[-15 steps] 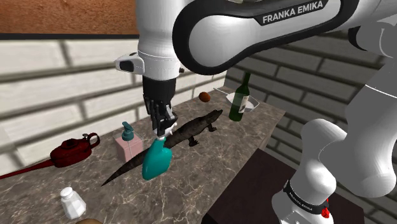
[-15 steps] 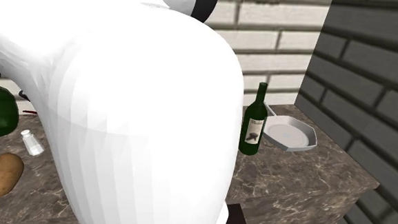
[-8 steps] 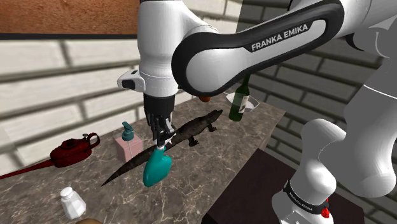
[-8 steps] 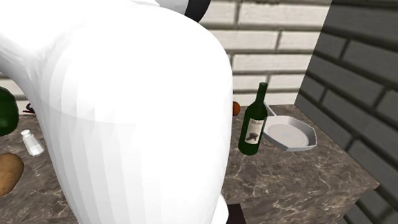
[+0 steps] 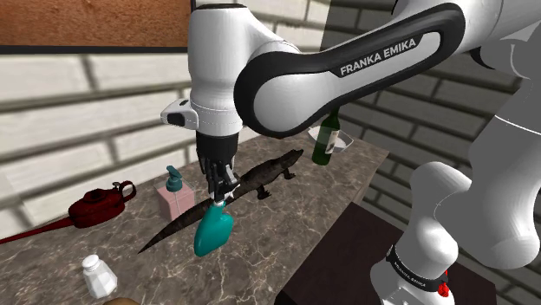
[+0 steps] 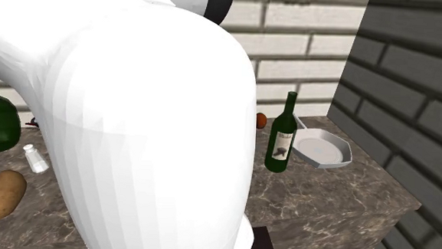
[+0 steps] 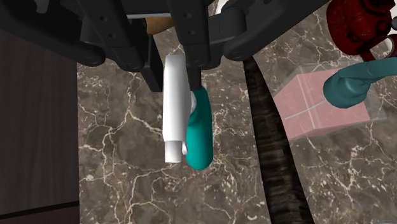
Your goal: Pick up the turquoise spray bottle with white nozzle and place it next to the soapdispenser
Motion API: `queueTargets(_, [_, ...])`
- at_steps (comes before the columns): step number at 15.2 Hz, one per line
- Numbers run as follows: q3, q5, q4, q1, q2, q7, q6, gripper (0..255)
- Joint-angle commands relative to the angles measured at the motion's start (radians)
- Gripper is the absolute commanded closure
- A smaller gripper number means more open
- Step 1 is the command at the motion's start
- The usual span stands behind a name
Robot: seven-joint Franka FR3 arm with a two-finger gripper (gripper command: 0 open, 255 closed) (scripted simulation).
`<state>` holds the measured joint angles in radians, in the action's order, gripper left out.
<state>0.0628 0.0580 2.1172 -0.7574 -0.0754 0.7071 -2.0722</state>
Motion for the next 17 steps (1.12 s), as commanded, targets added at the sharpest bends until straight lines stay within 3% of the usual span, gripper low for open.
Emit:
queueTargets(1, [0.0,0.0,0.0,0.0,0.0,0.0,0.0,0])
queueTargets(6, [0.0,0.0,0.0,0.0,0.0,0.0,0.0,0])
queueTargets(10, [-0.004,-0.001,-0.09,-0.003,-0.035,0.0,0.125,0])
queueTargets(17, [-0.004,-0.001,-0.09,-0.003,-0.035,0.0,0.125,0])
